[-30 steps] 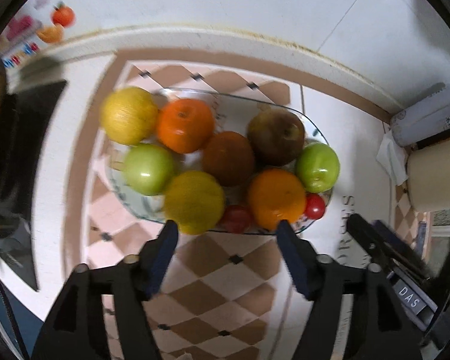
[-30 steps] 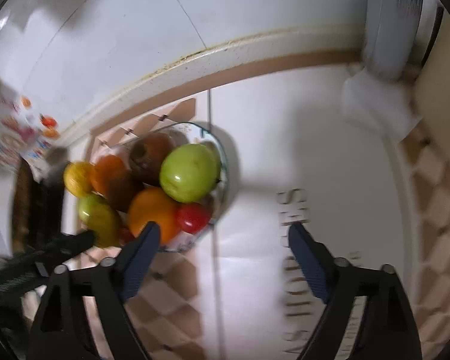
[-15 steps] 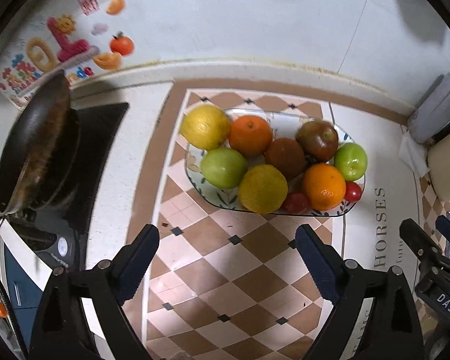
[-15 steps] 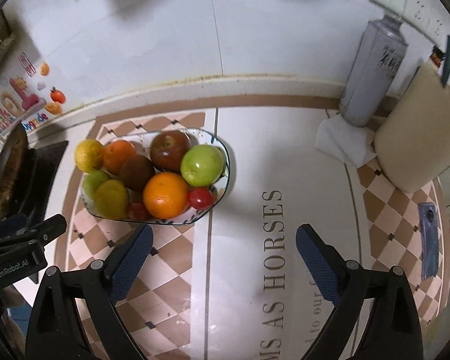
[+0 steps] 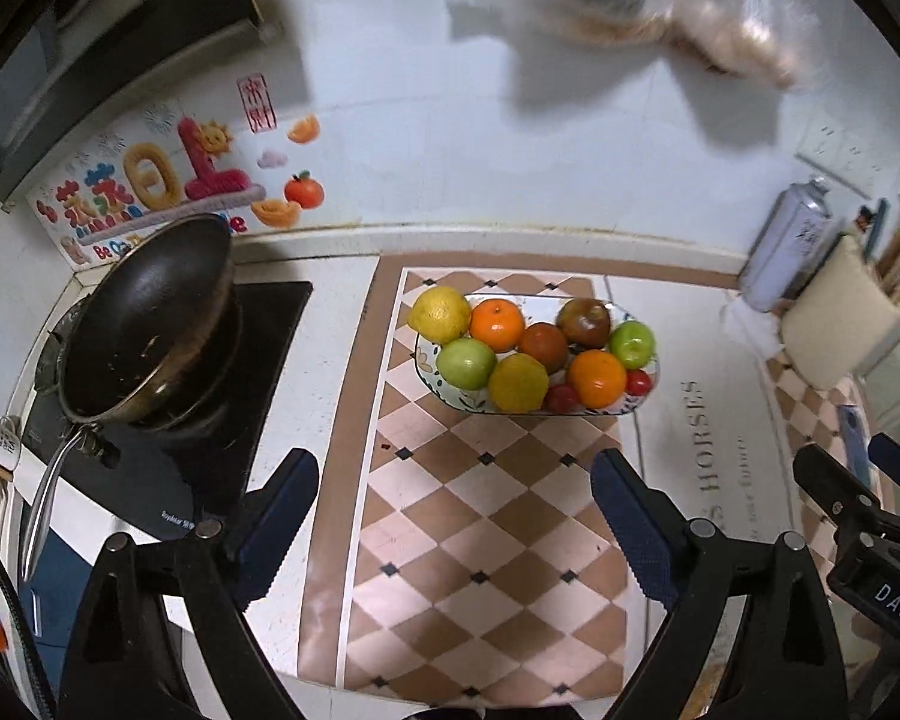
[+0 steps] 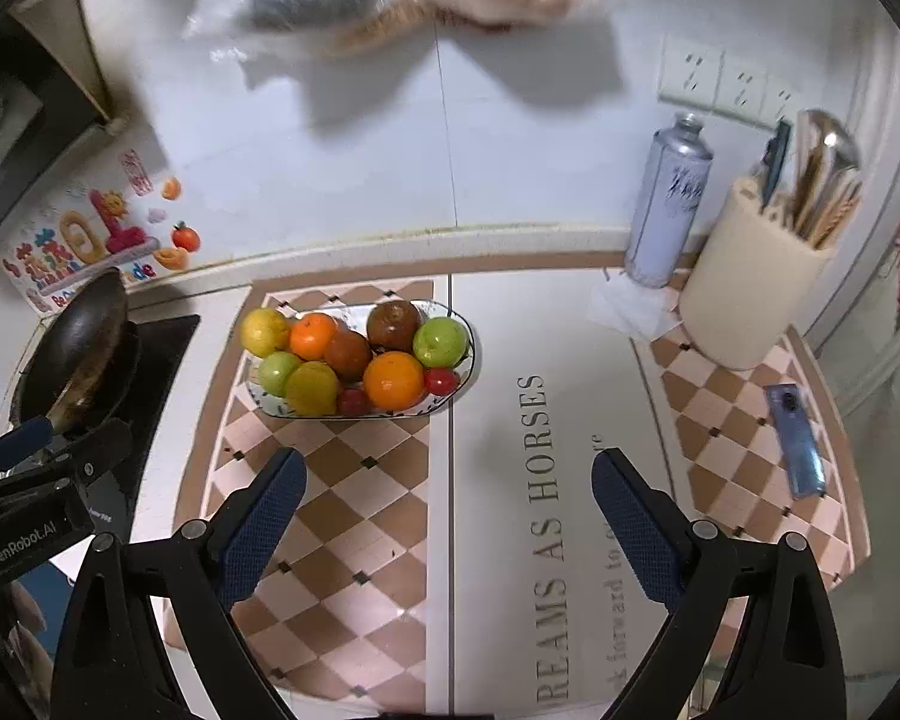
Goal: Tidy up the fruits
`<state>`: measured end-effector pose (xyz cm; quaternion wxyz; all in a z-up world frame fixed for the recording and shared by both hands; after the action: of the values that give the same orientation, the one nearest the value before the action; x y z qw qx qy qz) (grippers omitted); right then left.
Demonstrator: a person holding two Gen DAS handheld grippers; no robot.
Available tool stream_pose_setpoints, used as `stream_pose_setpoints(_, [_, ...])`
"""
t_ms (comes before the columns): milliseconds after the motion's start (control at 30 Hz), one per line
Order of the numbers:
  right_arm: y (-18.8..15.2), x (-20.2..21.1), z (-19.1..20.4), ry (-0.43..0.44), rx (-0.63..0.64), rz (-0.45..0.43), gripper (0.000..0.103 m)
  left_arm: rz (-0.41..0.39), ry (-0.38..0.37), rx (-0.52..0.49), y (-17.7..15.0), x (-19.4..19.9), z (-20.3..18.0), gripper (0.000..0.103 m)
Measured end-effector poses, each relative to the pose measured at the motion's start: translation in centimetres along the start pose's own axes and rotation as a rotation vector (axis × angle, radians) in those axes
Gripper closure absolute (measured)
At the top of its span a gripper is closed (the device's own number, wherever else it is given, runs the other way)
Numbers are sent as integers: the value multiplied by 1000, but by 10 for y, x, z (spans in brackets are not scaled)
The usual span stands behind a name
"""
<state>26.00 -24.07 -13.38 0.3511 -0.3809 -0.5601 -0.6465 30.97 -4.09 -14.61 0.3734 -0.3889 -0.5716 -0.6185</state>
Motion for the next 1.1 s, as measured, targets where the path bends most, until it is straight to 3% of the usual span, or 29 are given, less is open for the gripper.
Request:
stream_pose_setpoints(233, [-35,68,10,1,8,-74,3,-65,-34,-19,-34,55,7,10])
stream_pose_setpoints(633, [-91,149,23,10,-2,-137,3,-136,-74,-55,-84,121,15,10])
stream_pose_setpoints(833, [-100,176,23,17,9,-171,3,-156,-69,-45,-97,142,21,10])
stream_pose_setpoints(1100, [-96,174,14,56,28,-154,3,-181,-40,-4,-99,155,22,10])
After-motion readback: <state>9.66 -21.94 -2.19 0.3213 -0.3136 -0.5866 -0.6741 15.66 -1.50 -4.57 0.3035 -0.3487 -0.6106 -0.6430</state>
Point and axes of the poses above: each gripper's, at about its wrist camera, not at the fingertips, and x roughly against the way its jaws point, z to its left, y to its top, the point moved 5 cm from there along -x, roughly the way its jaws point, and after that the axes turned 8 degrees about z, right-handed, at the moved point
